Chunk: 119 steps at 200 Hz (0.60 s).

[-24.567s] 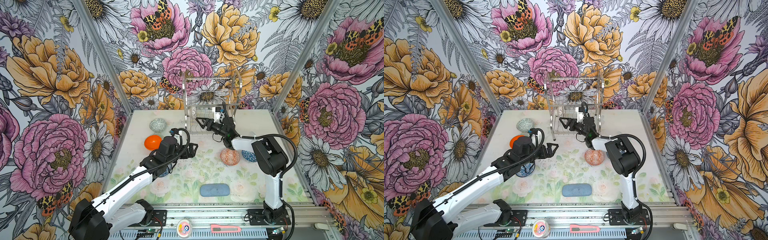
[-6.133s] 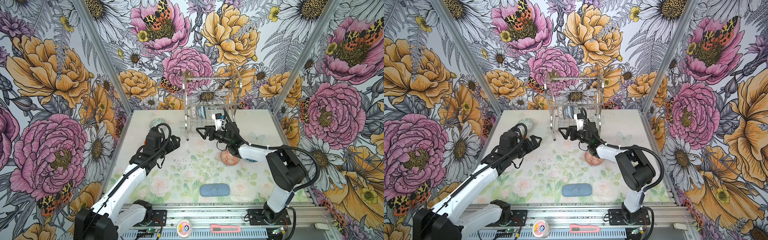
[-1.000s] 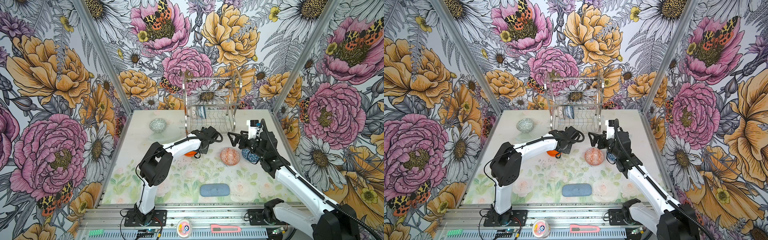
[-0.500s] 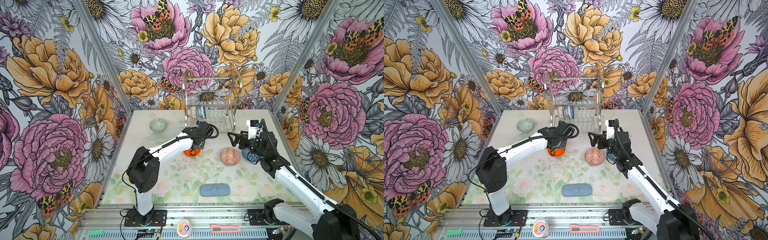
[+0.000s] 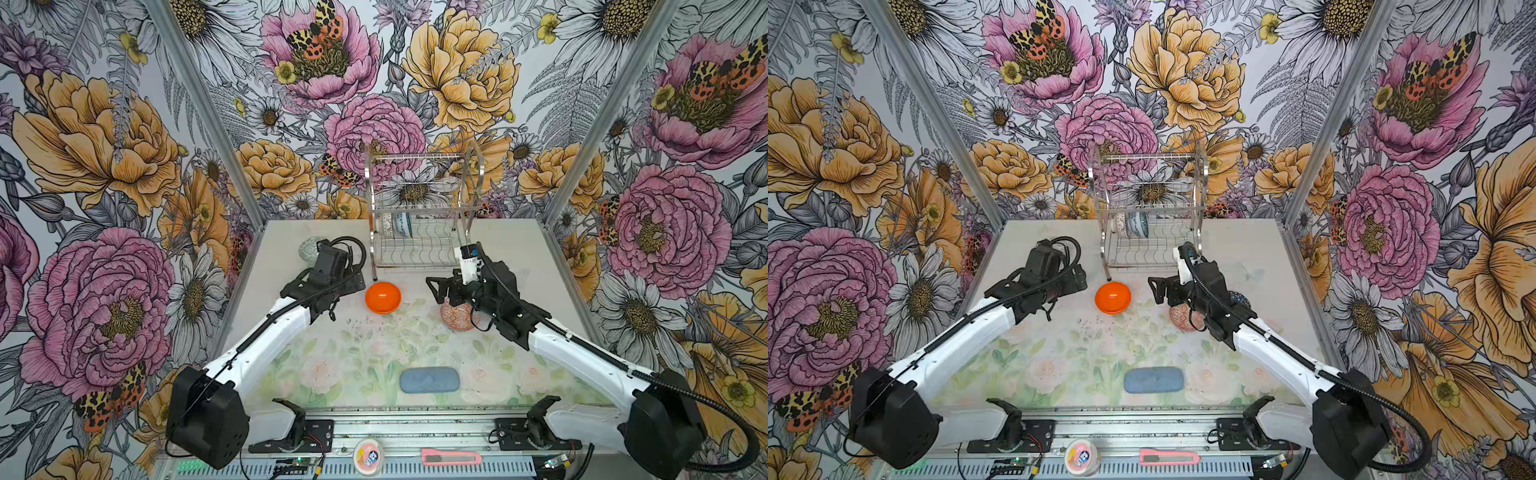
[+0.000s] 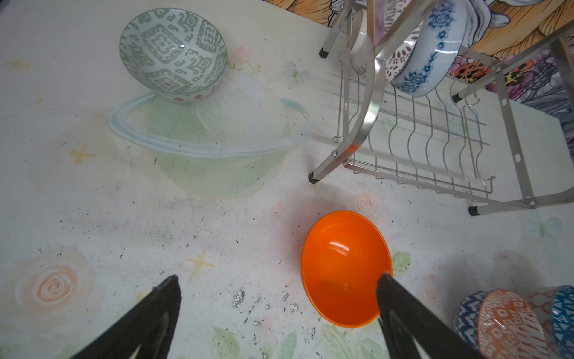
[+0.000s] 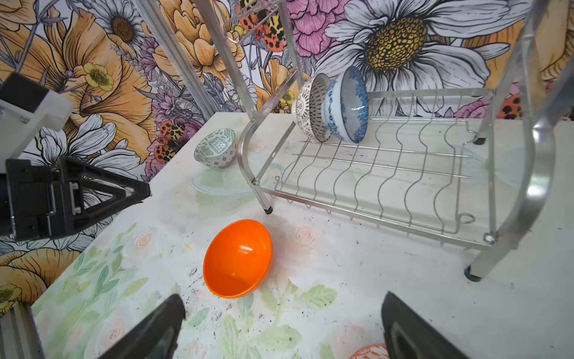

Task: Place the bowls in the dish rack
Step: 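Release the orange bowl with the left gripper while the right gripper reaches over it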

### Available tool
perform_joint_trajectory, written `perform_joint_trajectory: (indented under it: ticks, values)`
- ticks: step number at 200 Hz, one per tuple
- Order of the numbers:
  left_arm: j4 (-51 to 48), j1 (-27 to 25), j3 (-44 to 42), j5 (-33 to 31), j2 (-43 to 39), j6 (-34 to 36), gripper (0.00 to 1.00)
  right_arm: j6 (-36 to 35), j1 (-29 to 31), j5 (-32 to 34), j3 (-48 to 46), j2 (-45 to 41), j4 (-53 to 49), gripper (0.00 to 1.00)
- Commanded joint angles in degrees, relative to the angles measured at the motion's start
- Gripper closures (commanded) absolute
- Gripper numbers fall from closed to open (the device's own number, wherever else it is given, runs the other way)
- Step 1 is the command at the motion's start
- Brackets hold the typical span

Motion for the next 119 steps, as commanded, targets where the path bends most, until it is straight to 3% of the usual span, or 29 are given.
perform_joint_trajectory:
  ticks: [1,56,119]
  values:
    - [7.16,3.81,-5.22,10.97,-3.07,-4.03,0.02,-3.72,4.77,5.23,4.8,5.14,-1.53,0.01]
    - [16.32,12.97,-15.72,25.02,-7.1,-10.84,0.01,-7.88,14.29,8.56,15.53,20.42,-3.43,0.01]
    - [22.42,21.21,-22.09,33.97,-7.2,-15.28,0.01,-11.05,17.75,9.35,26.67,34.38,-7.9,0.09]
